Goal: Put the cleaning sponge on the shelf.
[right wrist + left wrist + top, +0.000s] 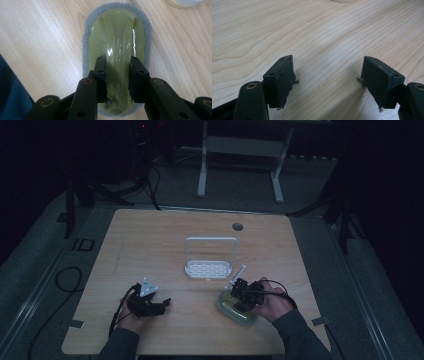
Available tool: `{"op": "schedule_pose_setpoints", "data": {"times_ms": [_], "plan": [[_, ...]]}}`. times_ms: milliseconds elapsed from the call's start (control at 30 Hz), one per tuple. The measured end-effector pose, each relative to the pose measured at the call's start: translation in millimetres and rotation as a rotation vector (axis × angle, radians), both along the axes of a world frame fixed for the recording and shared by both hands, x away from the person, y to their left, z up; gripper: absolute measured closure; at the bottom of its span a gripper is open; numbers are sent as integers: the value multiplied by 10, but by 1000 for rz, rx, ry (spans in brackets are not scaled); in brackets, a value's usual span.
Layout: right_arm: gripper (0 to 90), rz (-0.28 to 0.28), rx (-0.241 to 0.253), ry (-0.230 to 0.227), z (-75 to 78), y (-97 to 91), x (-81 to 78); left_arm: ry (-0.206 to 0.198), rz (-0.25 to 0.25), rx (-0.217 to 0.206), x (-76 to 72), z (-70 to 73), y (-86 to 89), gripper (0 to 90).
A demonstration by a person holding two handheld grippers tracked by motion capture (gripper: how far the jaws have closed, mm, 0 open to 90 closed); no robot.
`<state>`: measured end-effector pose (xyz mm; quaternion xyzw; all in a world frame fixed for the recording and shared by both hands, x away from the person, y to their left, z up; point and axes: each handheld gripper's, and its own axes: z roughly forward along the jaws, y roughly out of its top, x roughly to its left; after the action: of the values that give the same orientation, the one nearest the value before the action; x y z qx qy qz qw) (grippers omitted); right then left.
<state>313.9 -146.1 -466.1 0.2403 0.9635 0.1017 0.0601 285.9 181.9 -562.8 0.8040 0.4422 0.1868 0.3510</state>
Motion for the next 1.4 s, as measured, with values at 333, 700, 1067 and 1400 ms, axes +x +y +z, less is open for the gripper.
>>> {"op": "schedule_pose_setpoints", "data": {"times_ms": [333,700,1067,1400], "plan": [[715,30,5,-70,36,5,75,0,0,0,0,0,0,269],[716,124,5,-166,53,57,118,0,0,0,0,0,0,269],[716,171,-13,-213,41,146,149,0,0,0,0,0,0,269],[717,190,18,-261,83,197,228,-1,0,1,1,0,1,269]]}}
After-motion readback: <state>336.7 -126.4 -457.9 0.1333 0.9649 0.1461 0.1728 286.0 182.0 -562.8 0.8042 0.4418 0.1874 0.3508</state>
